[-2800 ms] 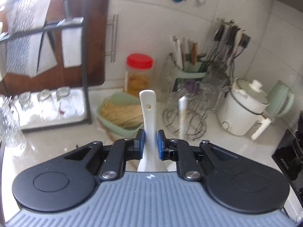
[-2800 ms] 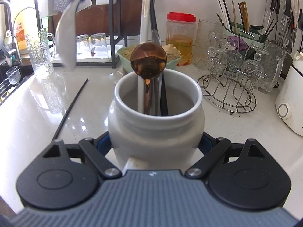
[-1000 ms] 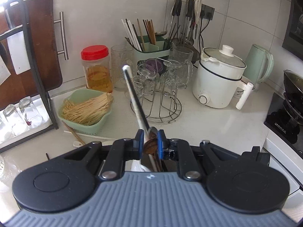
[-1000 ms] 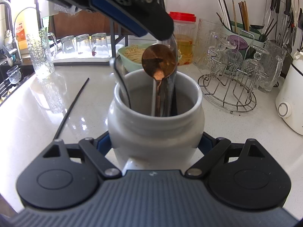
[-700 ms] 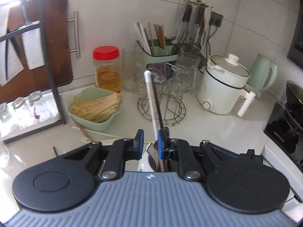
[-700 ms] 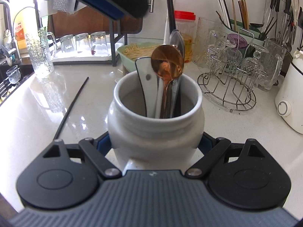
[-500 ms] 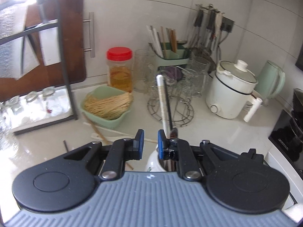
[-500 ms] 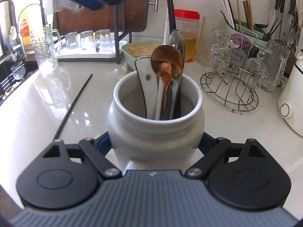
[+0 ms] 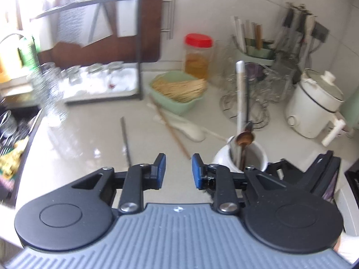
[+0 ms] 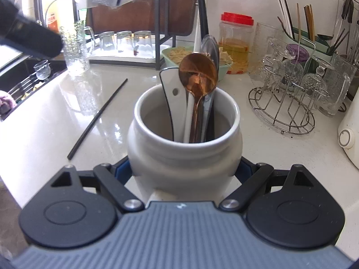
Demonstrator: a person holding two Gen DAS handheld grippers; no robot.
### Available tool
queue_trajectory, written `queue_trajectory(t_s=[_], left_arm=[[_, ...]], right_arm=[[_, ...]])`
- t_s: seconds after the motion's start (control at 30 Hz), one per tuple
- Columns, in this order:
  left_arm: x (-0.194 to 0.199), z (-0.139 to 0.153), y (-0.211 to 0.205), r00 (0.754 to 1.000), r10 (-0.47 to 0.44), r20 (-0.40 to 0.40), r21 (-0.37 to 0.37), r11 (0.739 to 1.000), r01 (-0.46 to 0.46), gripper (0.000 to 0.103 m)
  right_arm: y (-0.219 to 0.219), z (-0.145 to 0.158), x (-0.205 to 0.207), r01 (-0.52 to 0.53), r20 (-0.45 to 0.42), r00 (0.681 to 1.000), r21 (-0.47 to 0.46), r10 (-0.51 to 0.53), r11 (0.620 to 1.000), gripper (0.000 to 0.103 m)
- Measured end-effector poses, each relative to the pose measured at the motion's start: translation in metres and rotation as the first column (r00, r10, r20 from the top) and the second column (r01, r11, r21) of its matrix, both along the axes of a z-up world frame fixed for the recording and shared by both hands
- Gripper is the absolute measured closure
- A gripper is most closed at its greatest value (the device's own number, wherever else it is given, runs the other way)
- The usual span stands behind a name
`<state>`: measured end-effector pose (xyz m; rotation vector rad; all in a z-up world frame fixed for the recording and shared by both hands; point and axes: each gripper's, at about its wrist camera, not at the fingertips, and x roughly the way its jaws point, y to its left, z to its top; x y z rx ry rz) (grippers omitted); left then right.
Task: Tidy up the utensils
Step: 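Move the left tool to the black stick on the counter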
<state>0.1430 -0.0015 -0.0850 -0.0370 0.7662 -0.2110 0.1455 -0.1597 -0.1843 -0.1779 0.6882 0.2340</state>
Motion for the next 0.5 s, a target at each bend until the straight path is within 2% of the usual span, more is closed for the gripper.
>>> queue_trajectory(t_s=[0.07, 0.27, 0.5], left_arm=[[-0.006, -0.003, 0.003, 0.999, 0.048, -0.009, 0.013, 0.999, -0.048, 0.062], [-0.009, -0.023, 0.02, 0.988, 0.14, -0.07, 0.018, 0.99, -0.139, 0.062], [0.033, -0.055, 0.041, 0.975, 0.162, -0.153, -0.007, 0.986, -0.165, 0.062]], right_arm=[[-0.001, 0.0, -0.002, -0.012, 0.001, 1.0, 0.001, 0.012, 1.0, 0.011], [-0.004, -0.002, -0.006, -0.04, 0.018, 0.999, 0.005, 0.04, 0.999, 0.011], [-0.003, -0.001, -0.005, -0.035, 0.01, 0.999, 0.0, 0.035, 0.999, 0.011]])
